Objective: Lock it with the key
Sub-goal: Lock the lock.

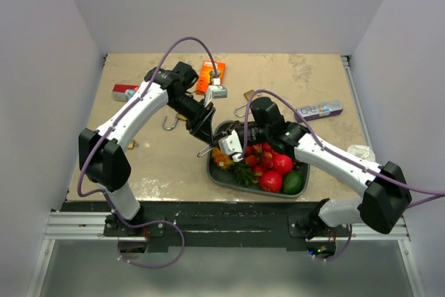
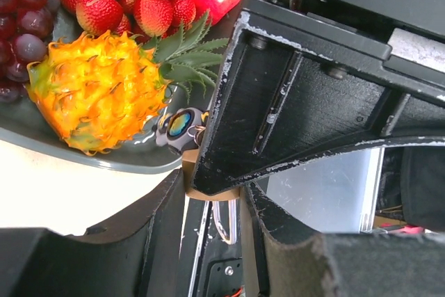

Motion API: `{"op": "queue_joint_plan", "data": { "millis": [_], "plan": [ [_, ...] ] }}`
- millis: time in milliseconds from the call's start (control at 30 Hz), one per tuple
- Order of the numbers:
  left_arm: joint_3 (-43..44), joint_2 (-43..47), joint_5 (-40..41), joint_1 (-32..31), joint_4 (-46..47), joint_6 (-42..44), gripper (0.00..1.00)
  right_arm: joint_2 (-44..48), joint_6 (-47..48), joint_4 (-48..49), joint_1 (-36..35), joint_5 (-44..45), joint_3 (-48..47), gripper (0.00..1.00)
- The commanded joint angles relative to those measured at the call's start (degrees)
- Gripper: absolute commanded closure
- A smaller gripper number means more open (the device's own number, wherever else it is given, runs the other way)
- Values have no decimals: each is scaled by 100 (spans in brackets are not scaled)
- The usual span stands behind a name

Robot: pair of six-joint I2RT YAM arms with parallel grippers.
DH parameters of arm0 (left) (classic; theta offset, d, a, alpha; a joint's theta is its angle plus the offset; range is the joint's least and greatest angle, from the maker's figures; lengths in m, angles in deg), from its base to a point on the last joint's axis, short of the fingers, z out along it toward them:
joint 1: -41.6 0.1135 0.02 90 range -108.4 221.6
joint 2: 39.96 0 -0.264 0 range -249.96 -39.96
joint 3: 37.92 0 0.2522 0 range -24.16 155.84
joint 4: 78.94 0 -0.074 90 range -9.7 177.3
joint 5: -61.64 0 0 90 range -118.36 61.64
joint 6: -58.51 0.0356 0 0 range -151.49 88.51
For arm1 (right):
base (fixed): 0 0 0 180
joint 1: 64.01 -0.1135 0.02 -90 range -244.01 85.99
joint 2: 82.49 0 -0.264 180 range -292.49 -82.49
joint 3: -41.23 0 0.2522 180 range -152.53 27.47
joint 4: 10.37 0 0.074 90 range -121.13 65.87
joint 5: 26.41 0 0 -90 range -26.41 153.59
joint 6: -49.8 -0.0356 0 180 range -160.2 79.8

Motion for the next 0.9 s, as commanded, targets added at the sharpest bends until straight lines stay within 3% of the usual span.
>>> {"op": "queue_joint_plan", "data": {
  "millis": [0,367,500,533,567,600,667,700,733,800,867],
  "plan": [
    [5,300,-333,-29,-47,-47,100,0,498,47,-101,225,-71,71],
    [-65,344,-324,-29,-47,-29,100,-114,1246,-226,-180,489,-194,68],
    [-48,344,-316,-29,-39,-38,100,-123,1220,-147,-180,454,-212,89],
    [-48,336,-307,-29,-47,-38,100,-114,1132,-94,-180,454,-203,100],
    [-22,335,-289,-29,-47,-38,100,-105,1105,-15,-180,436,-185,100],
    [-13,335,-246,-29,-39,-38,96,-97,1053,11,-189,428,-177,100],
    [48,318,-158,-11,-39,-38,77,-97,877,108,-180,427,-185,100],
    [84,318,-70,15,-39,-29,54,-97,764,178,-172,445,-185,100],
    [110,318,-44,102,-39,-12,45,-97,467,248,-180,436,-194,100],
    [259,300,-43,261,-30,15,32,-105,158,407,-180,506,-255,100],
    [460,309,-122,655,40,15,26,-114,-353,530,-163,629,-317,100]
  ]
}}
